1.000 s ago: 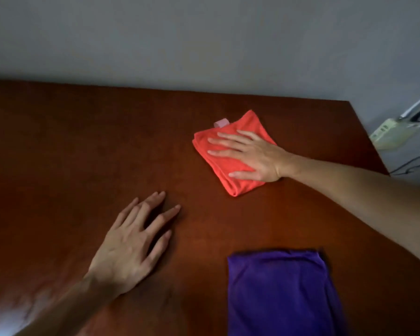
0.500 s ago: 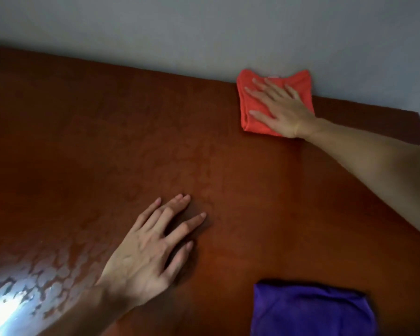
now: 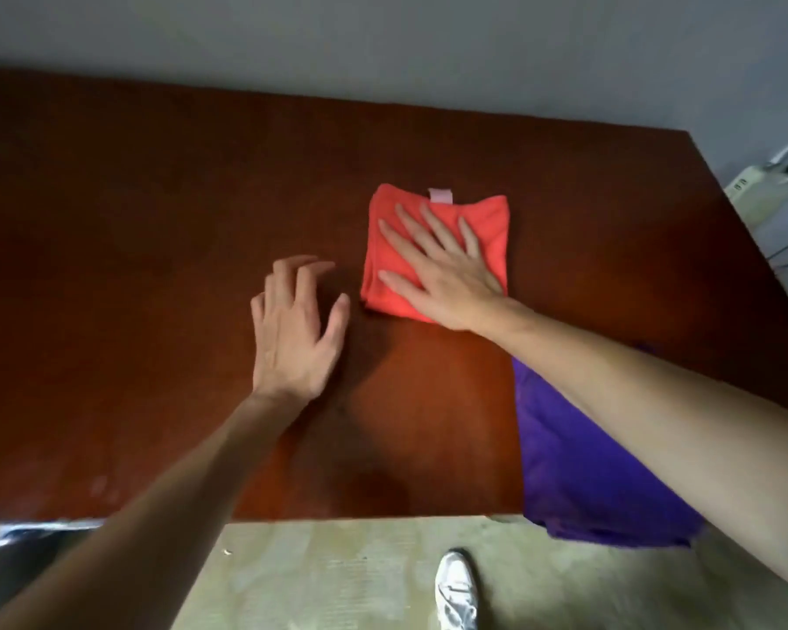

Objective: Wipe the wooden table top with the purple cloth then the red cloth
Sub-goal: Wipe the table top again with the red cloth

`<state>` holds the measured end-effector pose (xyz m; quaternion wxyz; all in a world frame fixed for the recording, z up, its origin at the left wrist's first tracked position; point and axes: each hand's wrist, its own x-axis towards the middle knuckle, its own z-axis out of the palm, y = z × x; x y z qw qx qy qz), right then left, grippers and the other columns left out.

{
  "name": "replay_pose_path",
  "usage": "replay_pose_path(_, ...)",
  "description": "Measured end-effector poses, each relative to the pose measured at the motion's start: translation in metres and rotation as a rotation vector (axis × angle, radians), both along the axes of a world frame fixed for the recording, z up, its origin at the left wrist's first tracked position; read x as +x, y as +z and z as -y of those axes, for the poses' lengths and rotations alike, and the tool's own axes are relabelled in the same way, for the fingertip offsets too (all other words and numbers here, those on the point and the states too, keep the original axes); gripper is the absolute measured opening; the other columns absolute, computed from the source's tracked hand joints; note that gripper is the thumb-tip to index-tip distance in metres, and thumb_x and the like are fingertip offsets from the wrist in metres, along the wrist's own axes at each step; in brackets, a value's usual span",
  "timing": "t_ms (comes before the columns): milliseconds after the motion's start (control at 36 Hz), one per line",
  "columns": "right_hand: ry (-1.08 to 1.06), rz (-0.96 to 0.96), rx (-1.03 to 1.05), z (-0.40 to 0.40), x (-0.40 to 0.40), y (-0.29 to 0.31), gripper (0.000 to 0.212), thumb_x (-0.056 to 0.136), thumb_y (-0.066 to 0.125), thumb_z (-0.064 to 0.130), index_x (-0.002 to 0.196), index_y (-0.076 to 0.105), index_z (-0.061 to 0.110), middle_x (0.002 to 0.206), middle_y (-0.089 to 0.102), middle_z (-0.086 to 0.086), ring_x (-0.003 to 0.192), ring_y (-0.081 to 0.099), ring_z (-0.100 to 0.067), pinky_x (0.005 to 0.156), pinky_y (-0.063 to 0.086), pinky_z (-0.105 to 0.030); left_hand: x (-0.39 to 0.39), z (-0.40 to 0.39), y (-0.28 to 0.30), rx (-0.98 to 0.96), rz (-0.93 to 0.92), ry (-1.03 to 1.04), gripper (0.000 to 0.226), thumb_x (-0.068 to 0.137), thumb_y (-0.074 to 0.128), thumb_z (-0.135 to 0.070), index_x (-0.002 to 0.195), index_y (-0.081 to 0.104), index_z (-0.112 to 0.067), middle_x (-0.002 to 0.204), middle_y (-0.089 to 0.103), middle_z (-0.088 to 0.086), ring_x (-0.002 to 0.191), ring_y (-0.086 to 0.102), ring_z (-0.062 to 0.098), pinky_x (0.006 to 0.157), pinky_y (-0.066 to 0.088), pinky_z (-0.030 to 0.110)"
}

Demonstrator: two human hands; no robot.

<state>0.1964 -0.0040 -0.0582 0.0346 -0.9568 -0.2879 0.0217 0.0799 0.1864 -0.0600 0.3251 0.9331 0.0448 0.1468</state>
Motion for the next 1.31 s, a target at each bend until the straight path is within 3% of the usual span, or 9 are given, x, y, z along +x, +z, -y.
replay_pose_path(250, 0.131, 0.017, -0.031, -0.002, -0.170, -0.005, 0.072, 0.100, 0.026, 0.066, 0.164, 0.013, 0.034, 0.173, 0.002, 0.005, 0.160, -0.002, -0.020, 0.124, 0.008, -0.060, -0.046, -0.054, -0.009, 0.279, -0.143, -0.209, 0.053, 0.093, 0.040, -0.047, 0.138, 0.053, -0.023, 0.142, 0.047, 0.003, 0.128, 0.045, 0.026, 0.106, 0.027, 0.045)
replay_pose_path(389, 0.226, -0.027, -0.048, 0.004, -0.186, -0.002, 0.074, 0.101, 0.025, 0.070, 0.164, 0.009, 0.036, 0.173, -0.002, 0.006, 0.160, -0.003, -0.019, 0.123, 0.013, -0.057, -0.036, -0.063, -0.004, 0.265, -0.160, -0.271, 0.051, 0.092, 0.041, -0.048, 0.135, 0.056, -0.025, 0.138, 0.048, 0.002, 0.124, 0.049, 0.024, 0.105, 0.029, 0.046)
replay_pose_path(528, 0.509, -0.038, -0.138, 0.025, -0.135, 0.010, 0.074, 0.098, 0.032, 0.076, 0.162, 0.011, 0.045, 0.172, -0.002, 0.012, 0.159, -0.001, -0.014, 0.121, 0.013, -0.043, -0.010, -0.102, -0.002, 0.434, -0.147, -0.349, 0.052, 0.094, 0.038, -0.049, 0.139, 0.054, -0.029, 0.141, 0.047, 0.005, 0.123, 0.048, 0.028, 0.101, 0.032, 0.046)
replay_pose_path(667, 0.617, -0.063, -0.120, 0.015, -0.073, 0.010, 0.070, 0.099, 0.036, 0.072, 0.161, 0.014, 0.047, 0.172, 0.000, 0.014, 0.159, -0.004, -0.013, 0.127, 0.001, -0.050, 0.005, -0.117, -0.007, 0.432, -0.230, -0.333, 0.051, 0.101, 0.029, -0.054, 0.149, 0.039, -0.040, 0.150, 0.037, 0.005, 0.147, 0.031, 0.024, 0.117, 0.024, 0.048)
replay_pose_path(778, 0.583, -0.053, -0.119, 0.000, 0.012, 0.009, 0.069, 0.100, 0.033, 0.071, 0.161, 0.014, 0.045, 0.173, 0.003, 0.011, 0.159, -0.002, -0.014, 0.128, 0.000, -0.049, 0.005, -0.116, -0.005, 0.428, -0.255, -0.342, 0.052, 0.102, 0.025, -0.053, 0.153, 0.032, -0.042, 0.157, 0.032, 0.005, 0.153, 0.021, 0.018, 0.122, 0.019, 0.043)
replay_pose_path(917, 0.462, -0.017, -0.136, -0.024, 0.131, 0.009, 0.071, 0.094, 0.012, 0.081, 0.159, 0.003, 0.051, 0.169, -0.004, 0.016, 0.158, -0.001, -0.012, 0.127, 0.010, -0.053, 0.009, -0.117, -0.005, 0.439, -0.268, -0.344, 0.050, 0.104, 0.025, -0.052, 0.153, 0.029, -0.044, 0.159, 0.029, 0.002, 0.154, 0.014, 0.010, 0.125, 0.004, 0.033)
replay_pose_path(1028, 0.452, -0.015, -0.153, -0.041, 0.202, 0.014, 0.074, 0.094, 0.011, 0.081, 0.160, 0.002, 0.049, 0.170, -0.004, 0.014, 0.159, 0.002, -0.014, 0.126, 0.014, -0.054, 0.011, -0.120, -0.007, 0.448, -0.281, -0.355, 0.050, 0.105, 0.027, -0.051, 0.155, 0.026, -0.045, 0.159, 0.029, 0.002, 0.154, 0.012, 0.010, 0.125, 0.008, 0.037)
replay_pose_path(1194, 0.594, 0.021, -0.182, -0.053, 0.270, 0.017, 0.072, 0.100, 0.015, 0.074, 0.163, 0.007, 0.040, 0.173, 0.009, 0.002, 0.159, 0.012, -0.022, 0.125, 0.020, -0.054, 0.011, -0.121, -0.010, 0.461, -0.252, -0.360, 0.052, 0.104, 0.033, -0.054, 0.155, 0.025, -0.045, 0.161, 0.029, 0.000, 0.155, 0.010, 0.011, 0.125, 0.008, 0.037)
replay_pose_path(1306, 0.426, 0.015, -0.133, -0.058, 0.285, 0.012, 0.077, 0.093, 0.007, 0.084, 0.160, 0.005, 0.045, 0.172, 0.009, 0.003, 0.158, 0.013, -0.024, 0.125, 0.019, -0.056, 0.013, -0.122, -0.012, 0.448, -0.227, -0.370, 0.053, 0.105, 0.034, -0.054, 0.155, 0.024, -0.045, 0.163, 0.026, -0.001, 0.155, 0.008, 0.010, 0.126, 0.007, 0.037)
